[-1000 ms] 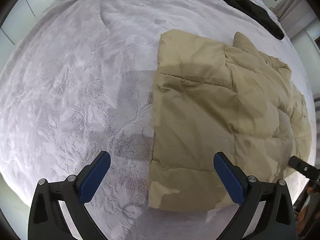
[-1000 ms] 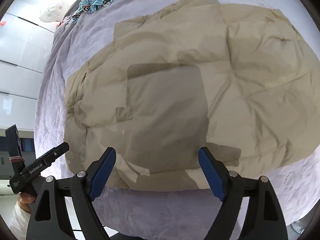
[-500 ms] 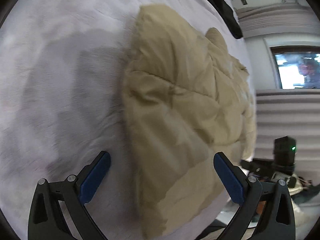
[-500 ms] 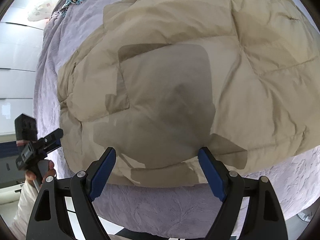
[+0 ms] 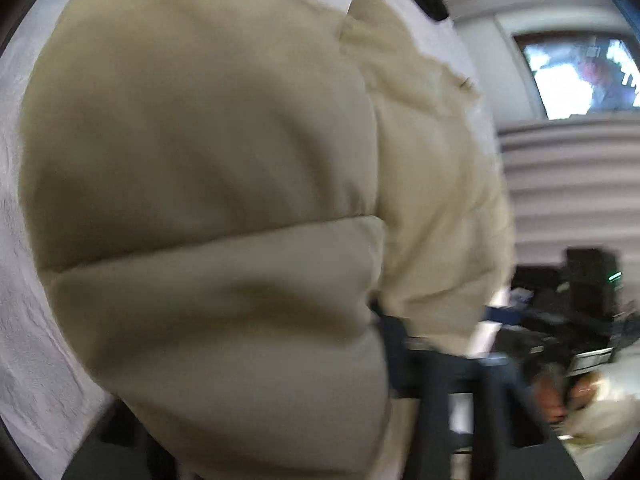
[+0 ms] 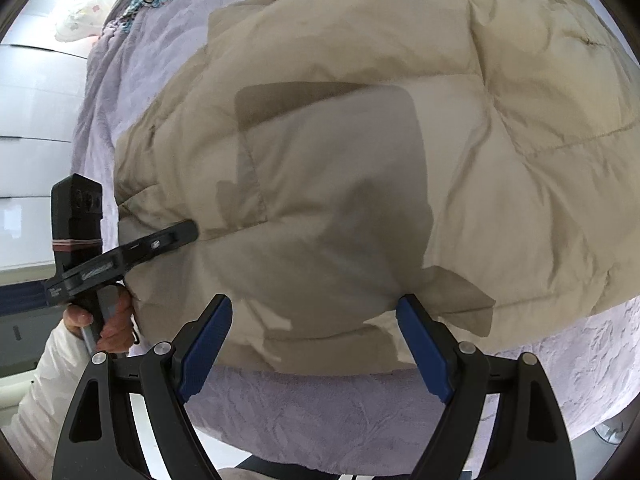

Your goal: Fold large clothes

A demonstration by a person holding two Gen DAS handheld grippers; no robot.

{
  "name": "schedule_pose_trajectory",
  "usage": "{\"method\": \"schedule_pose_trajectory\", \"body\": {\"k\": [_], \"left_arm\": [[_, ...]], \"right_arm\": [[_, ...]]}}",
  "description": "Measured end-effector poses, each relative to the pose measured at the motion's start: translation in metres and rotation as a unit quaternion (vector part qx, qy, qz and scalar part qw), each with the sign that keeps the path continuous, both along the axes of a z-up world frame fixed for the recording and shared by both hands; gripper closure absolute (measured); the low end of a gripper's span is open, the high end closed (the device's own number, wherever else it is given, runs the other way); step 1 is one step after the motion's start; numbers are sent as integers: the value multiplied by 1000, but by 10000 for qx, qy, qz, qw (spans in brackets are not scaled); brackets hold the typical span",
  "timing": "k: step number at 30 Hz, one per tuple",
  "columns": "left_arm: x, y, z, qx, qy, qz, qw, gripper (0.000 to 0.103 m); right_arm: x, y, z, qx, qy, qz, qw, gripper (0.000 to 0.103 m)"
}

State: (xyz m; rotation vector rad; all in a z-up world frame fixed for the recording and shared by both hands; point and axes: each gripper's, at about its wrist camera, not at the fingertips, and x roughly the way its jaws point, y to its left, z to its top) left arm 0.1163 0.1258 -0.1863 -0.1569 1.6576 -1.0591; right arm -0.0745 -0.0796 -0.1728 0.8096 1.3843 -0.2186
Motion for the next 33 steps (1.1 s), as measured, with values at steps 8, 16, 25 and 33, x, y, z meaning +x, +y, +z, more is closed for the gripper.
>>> {"method": "schedule_pose_trajectory", "body": {"k": [8, 16, 25, 33], "left_arm": [[-19, -5, 61, -123, -511, 210, 9984, 77], [-44, -41, 141, 281, -1121, 451, 9923, 77], [-104, -164, 211, 850, -1802, 200, 9798, 77], [-146, -259, 210, 1089, -2088, -539, 9704, 77]], "right_arm": [[-2, -37, 33, -782, -600, -256, 9948, 36], [32, -74, -10, -448, -941, -187, 9944, 92], [37, -101, -59, 585, -951, -279, 9934, 97], [-14, -174, -21, 1001, -1300, -611, 9846, 95]]}}
